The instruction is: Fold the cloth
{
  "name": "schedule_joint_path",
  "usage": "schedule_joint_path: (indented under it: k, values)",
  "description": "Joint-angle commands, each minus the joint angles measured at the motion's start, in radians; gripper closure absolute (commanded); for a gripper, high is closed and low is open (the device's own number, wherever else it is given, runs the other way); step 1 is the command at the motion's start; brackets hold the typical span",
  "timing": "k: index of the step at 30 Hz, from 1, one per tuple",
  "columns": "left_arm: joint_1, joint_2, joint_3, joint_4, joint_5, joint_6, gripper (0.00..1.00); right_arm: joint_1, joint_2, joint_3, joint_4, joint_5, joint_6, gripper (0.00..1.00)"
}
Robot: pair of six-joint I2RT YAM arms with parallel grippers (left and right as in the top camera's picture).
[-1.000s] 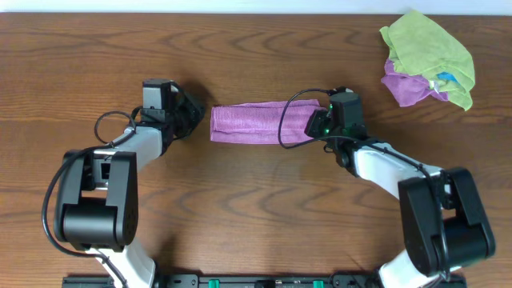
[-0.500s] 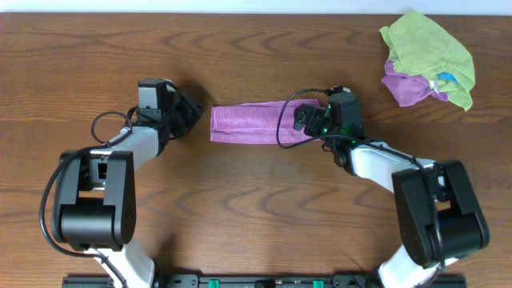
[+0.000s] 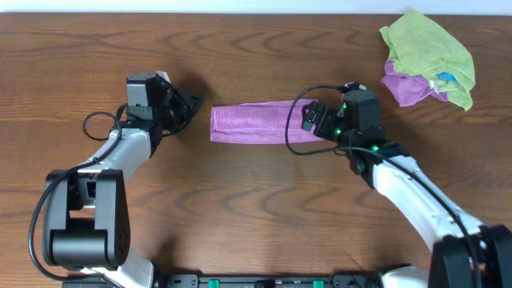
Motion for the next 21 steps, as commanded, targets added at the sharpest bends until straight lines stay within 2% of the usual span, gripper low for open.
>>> schedule_joint_path:
  k: [1, 6, 11, 21]
  values:
    - [-0.03, -0.012, 0.013, -0.003, 0.0, -0.011, 0.77, -0.009, -0.018, 0.01, -0.061, -0.004, 0.084, 0.01]
    - [-0.097, -0.009, 0.013, -0.004, -0.098, -0.01, 0.73, -0.031, -0.018, 0.008, -0.142, -0.033, 0.249, 0.01]
    - [-0.157, 0.025, 0.013, -0.006, -0.196, -0.01, 0.73, -0.058, -0.015, 0.008, -0.149, -0.088, 0.312, 0.01]
    - [-0.162, 0.134, 0.013, -0.006, -0.205, -0.007, 0.73, -0.084, 0.106, 0.006, -0.115, -0.146, 0.359, 0.01]
